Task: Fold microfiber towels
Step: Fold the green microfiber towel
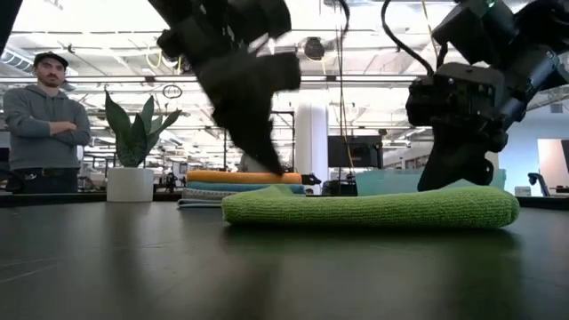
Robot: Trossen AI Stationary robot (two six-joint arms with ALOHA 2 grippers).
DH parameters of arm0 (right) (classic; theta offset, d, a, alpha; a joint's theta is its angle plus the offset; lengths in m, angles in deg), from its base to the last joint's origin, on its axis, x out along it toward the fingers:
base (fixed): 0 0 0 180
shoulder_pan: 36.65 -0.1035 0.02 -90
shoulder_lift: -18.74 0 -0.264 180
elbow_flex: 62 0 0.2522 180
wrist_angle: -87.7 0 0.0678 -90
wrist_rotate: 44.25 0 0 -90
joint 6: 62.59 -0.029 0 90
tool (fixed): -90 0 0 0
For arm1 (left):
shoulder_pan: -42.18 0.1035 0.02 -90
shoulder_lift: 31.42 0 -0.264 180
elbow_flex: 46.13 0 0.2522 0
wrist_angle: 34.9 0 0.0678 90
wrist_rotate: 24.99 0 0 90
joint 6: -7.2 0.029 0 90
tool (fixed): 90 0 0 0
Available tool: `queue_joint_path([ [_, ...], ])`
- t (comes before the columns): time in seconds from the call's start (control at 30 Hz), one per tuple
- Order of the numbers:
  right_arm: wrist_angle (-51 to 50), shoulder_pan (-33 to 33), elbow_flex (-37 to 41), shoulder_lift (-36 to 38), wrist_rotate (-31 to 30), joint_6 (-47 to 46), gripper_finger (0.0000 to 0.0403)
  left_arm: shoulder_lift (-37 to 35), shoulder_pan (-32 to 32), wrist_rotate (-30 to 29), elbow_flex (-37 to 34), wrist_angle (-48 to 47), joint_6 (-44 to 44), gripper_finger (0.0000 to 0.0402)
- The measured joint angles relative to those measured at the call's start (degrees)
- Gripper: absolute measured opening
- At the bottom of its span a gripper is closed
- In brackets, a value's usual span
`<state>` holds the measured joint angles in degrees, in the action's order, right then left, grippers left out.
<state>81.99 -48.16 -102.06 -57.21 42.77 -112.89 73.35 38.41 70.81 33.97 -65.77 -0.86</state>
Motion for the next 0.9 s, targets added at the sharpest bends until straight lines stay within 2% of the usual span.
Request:
queue_joint_path([
  [0.17,0.29,0.66,0.0,-2.52,-0.14,0.11,0.0,3.1,0.21,-3.08,-0.13,1.52,0.16,0.0074],
  [0.4,0.55,1.02,0.5,-4.77,-0.02,-0.32,0.0,5.4,1.61,-2.93,-0.17,0.69,-0.21,0.0008],
  [0.57,0.33,1.02,0.91,-3.77,-0.15,-0.17,0.0,5.23,1.65,-3.07,-0.13,1.09,-0.15,0.0016],
  [0.77,-0.22,0.77,0.92,2.28,0.08,0.02,0.0,-0.76,2.35,-3.34,-0.13,2.38,0.63,0.0022],
  [0.9,0.13,-3.24,0.37,6.58,-0.05,-1.6,0.0,-4.39,1.58,-0.4,-0.13,1.86,-0.72,0.0007],
])
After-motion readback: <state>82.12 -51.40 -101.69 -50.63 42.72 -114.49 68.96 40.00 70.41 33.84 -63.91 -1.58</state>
